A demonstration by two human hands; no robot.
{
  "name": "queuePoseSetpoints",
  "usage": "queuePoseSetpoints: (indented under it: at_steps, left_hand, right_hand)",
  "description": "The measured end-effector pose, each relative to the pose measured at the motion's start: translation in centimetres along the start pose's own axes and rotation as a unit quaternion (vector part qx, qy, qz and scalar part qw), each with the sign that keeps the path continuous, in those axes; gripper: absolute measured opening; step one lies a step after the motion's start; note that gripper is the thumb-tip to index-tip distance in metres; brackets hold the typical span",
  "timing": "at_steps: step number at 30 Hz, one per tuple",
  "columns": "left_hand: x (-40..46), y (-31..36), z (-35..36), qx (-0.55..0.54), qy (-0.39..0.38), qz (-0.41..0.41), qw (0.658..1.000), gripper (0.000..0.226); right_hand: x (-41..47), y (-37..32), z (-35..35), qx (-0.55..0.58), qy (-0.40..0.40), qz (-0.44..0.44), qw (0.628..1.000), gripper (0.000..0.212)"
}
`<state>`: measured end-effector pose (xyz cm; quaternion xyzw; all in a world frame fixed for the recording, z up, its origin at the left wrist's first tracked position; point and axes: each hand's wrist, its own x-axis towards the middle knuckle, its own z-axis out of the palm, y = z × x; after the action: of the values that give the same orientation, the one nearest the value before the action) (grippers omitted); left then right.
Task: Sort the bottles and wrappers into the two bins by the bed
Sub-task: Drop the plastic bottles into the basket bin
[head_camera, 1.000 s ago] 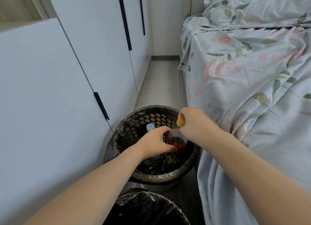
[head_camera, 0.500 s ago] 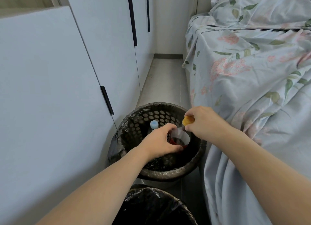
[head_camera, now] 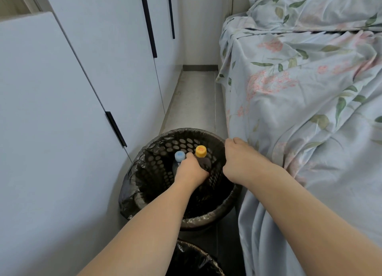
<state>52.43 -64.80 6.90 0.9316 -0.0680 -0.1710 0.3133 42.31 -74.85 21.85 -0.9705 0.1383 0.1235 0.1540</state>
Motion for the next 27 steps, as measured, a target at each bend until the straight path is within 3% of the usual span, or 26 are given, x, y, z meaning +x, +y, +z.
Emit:
queuePoseSetpoints:
  at_steps: [6,15,22,27]
  left_hand:
    - [0.9,0.0,1.8,0.062,-0.006,-0.011,0.998,0.04]
    - [1.6,-0.4,1.9,0.05,-0.032,-0.044,0.997,0.054]
    - [1.7,-0.7,1.8,0.125,-0.02,0.001,0.992,0.032]
    - [0.4,-0.3,0.7,0.098,-0.026,0.006,0.995,0.026]
  right_hand:
    - [0.0,-0.2,-0.5,0.007,-0.008,0.005,1.0,0.04]
    - [0.0,-0.3,-0.7,0.003,-0.002,0.016,1.0,0.036]
    - [0.0,-0.2,-0.5,-0.008,-0.004,0.007,1.0,0.039]
    - [0.2,-0.2,-0.4,-0.014,-0.003,0.003,1.0,0.04]
